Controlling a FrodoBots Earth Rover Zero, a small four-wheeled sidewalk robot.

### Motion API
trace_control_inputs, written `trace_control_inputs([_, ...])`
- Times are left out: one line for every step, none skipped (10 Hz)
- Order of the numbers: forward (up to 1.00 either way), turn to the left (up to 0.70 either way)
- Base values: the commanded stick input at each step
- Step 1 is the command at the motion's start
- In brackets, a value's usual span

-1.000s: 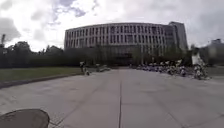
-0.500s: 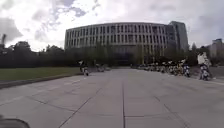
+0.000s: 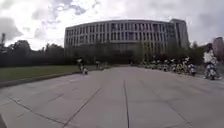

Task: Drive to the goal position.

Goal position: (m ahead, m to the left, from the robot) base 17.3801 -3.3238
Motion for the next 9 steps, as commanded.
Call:
trace_control_inputs([0.7,0.0])
trace_control_inputs([0.7,0.0])
trace_control_inputs([0.7,0.0])
trace_control_inputs([0.7,0.0])
trace_control_inputs([0.7,0.0])
trace_control_inputs([0.7,0.0])
trace_control_inputs([0.7,0.0])
trace_control_inputs([0.7,0.0])
trace_control_inputs([0.7,0.0])
